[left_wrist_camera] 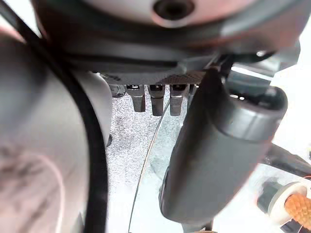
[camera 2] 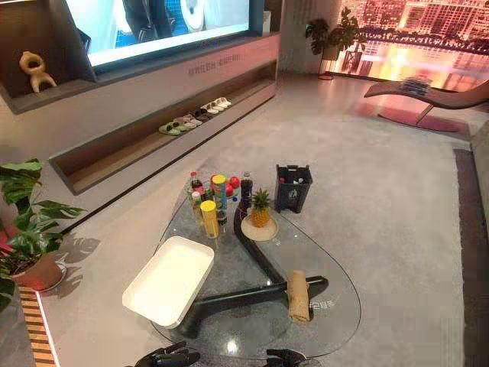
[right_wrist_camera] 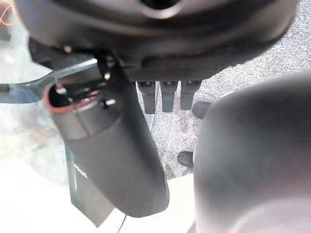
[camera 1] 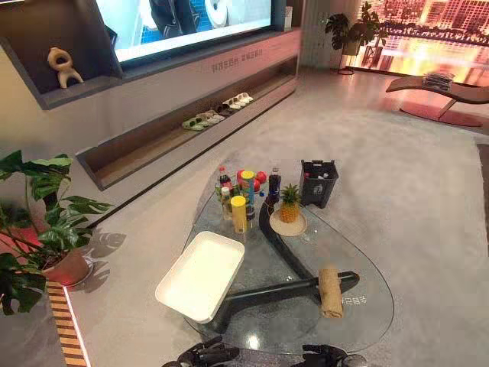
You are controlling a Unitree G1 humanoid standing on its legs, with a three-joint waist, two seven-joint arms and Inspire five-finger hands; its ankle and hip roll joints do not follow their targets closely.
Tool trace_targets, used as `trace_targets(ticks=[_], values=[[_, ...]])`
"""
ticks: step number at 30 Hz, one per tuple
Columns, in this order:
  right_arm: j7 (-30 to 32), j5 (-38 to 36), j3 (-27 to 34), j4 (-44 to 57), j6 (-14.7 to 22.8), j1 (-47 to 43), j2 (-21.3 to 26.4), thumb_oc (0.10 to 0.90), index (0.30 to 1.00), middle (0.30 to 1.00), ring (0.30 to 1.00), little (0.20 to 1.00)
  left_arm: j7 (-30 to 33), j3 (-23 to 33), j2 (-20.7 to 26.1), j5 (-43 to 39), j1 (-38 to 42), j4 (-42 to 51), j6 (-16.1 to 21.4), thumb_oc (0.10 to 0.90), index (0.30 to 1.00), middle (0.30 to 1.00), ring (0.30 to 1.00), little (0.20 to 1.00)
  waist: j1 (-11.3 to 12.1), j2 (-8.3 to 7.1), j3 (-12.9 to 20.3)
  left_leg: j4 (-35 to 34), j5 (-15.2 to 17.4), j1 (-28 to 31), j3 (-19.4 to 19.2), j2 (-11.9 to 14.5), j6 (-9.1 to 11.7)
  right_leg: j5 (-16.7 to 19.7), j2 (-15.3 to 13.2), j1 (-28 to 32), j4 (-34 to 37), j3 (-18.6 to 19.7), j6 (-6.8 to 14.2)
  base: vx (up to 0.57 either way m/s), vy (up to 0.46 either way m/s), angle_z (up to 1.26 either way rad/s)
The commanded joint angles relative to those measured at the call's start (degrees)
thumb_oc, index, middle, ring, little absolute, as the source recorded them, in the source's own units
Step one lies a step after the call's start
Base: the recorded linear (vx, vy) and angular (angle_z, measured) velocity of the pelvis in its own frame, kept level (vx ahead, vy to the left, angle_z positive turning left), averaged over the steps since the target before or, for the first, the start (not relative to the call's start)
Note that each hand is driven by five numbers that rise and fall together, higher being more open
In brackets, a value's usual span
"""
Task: Wipe the table with a cloth and put it in the basket.
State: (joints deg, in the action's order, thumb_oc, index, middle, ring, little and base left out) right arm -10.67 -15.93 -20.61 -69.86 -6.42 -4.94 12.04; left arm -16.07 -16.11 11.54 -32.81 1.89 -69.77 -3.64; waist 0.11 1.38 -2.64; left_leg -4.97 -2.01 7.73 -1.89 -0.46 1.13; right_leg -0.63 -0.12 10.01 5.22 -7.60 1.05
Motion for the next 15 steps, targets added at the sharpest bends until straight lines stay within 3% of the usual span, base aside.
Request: trace_targets(ticks=[1,15], values=[[-2.08,-1.47,-2.14,-2.86,-0.19,-2.12,-0.47,0.8,0.9,0.9,0.9,0.9,-2.63,-0.43,-3.53,1.32,3.64,-3.63,0.03,0.8,0.9,0.9,0.9,0.9,1.44,-1.67,-0.81,1.3,4.96,0.01,1.09,0.69,1.36,-0.68,-3.58,-2.04,-1.02,0.64,4.17,0.24,0.286,-0.51],[-2.1,-1.39,-2.1,-3.15,0.38,-2.12,-0.46,0.8,0.9,0.9,0.9,0.9,-3.13,-0.35,-3.45,0.99,3.68,-3.78,-0.04,0.8,0.9,0.9,0.9,0.9,1.36,-1.63,-0.69,1.2,4.97,0.16,1.08,0.66,1.34,-0.65,-3.47,-1.92,-0.9,0.7,4.11,0.0,0.0,0.0]])
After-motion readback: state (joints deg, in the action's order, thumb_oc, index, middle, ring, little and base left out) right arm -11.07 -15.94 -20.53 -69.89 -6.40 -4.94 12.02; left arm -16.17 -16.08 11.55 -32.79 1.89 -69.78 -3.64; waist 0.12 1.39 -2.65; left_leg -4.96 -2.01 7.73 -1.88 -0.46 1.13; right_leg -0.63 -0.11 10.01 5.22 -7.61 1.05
